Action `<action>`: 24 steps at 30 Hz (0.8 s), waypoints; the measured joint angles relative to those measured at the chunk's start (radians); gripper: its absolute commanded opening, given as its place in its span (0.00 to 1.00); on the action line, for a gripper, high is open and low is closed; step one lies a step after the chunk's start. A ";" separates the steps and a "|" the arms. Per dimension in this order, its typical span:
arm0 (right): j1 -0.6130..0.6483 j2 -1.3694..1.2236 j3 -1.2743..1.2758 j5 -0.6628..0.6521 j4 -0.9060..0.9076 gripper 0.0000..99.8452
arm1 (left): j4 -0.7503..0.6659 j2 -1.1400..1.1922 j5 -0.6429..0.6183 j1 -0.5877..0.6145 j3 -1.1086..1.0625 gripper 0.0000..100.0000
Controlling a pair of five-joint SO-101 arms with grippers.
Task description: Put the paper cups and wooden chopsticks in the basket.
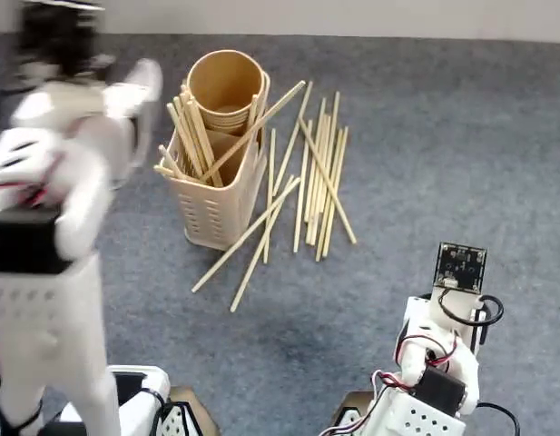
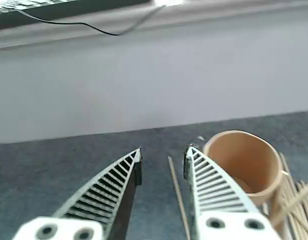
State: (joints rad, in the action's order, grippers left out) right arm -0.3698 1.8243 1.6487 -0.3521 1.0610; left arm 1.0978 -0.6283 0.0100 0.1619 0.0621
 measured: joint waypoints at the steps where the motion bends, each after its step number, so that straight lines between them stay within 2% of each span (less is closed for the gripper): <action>1: 0.000 0.000 0.000 0.000 0.000 0.25 | 0.000 -0.003 -0.020 0.048 0.000 0.17; 5: 0.000 0.000 0.000 0.000 0.000 0.25 | -0.031 0.041 -0.100 0.236 -0.072 0.17; 7: 0.011 0.000 -0.002 0.000 0.000 0.25 | -0.037 0.109 -0.144 0.293 -0.144 0.17; 13: 0.152 -0.114 -0.241 0.023 0.035 0.25 | 0.060 0.402 -0.247 0.310 -0.285 0.17; 17: 0.253 -0.397 -0.539 0.098 0.035 0.25 | 0.058 0.580 -0.336 0.292 -0.293 0.17; 24: 0.493 -1.137 -1.030 0.247 -0.077 0.25 | -0.112 0.760 -0.428 0.308 -0.305 0.17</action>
State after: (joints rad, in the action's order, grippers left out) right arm 0.1227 0.6874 0.6191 -0.1051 0.9843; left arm 0.9858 0.1312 -0.4181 0.4703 -0.2432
